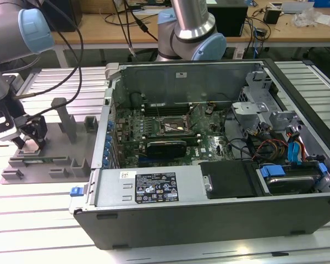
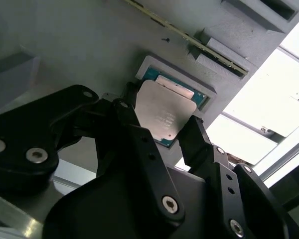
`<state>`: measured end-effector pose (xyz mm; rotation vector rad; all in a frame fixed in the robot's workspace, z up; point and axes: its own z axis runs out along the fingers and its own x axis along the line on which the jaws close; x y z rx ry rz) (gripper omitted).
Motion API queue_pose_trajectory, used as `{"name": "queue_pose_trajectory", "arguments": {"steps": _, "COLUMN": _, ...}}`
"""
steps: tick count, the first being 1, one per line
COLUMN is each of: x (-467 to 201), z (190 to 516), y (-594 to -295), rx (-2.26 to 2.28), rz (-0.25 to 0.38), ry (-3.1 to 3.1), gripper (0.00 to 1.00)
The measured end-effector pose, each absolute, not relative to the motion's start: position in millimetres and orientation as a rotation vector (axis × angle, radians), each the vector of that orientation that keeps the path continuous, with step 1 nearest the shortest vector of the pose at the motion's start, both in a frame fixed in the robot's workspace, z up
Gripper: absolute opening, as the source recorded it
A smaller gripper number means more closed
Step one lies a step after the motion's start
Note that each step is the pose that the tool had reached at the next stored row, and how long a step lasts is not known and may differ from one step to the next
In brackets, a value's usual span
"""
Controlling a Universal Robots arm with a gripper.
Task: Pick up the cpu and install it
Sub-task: 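Pick up the cpu and move it towards the insertion slot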
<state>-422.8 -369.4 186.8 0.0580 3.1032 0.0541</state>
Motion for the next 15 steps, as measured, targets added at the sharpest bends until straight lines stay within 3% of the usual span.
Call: {"name": "queue_pose_trajectory", "arguments": {"steps": 15, "x": -422.8, "z": 186.9, "y": -367.7, "rx": 0.058, "rz": 0.057, "ry": 3.103, "gripper": 0.6}}
